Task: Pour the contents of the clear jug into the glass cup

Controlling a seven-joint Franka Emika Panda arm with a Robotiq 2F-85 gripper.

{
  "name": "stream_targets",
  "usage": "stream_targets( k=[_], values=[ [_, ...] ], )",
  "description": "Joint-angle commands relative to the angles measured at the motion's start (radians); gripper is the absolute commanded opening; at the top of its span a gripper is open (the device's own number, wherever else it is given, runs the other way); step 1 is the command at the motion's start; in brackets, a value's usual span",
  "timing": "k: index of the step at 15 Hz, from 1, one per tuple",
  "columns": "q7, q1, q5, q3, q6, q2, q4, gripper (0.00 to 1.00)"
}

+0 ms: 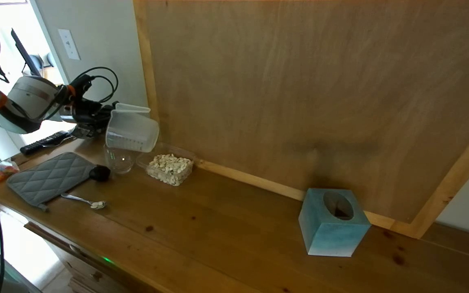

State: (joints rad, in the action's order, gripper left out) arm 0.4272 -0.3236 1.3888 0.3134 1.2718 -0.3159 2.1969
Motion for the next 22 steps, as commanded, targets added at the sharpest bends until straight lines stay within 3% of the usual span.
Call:
stream_targets(
  k=[1, 22],
  values=[
    [0.021, -0.007, 0.040, 0.004, -0.037, 0.004, 0.014, 0.01],
    [0.009, 0.007, 0.006, 0.008, -0.010, 0.028, 0.002, 0.01]
  ],
)
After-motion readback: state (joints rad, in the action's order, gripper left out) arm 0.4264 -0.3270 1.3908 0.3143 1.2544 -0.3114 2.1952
